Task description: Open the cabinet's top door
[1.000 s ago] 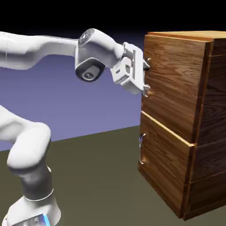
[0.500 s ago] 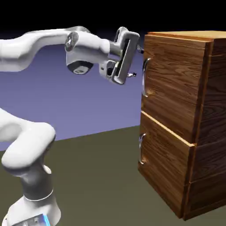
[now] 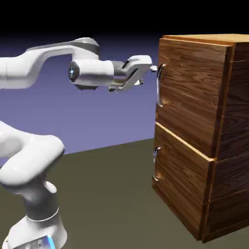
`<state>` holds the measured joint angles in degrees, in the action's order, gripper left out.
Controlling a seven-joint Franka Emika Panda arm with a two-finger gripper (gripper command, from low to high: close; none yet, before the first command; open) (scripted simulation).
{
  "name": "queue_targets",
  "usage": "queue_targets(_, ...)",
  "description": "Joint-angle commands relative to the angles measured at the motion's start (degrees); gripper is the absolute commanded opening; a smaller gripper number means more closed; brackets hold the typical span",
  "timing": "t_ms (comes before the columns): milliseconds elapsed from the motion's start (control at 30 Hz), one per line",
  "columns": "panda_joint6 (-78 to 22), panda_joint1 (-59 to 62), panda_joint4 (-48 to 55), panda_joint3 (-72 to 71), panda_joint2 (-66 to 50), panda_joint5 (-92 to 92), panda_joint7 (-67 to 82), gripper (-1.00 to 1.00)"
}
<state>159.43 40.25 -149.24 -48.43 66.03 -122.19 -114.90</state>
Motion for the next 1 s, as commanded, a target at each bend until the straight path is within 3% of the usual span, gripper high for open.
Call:
queue_targets(0, 0.4, 0.4, -0.2, -0.9, 0.5, -2.5, -2.0, 1.00)
queue_targets(233, 2.6, 3.0, -2.2, -5.0, 4.1, -19.8, -14.8, 1.00)
queue_targets(500, -1.3, 13.7, 4.0, -9.5, 1.0, -25.1, -13.7, 1.00)
queue_targets(533, -1.3, 13.7, 4.0, -9.5, 1.0, -25.1, -13.7, -1.00)
queue_targets(967, -21.6, -5.3, -15.7, 15.0, 7.0, -4.5, -13.7, -1.00)
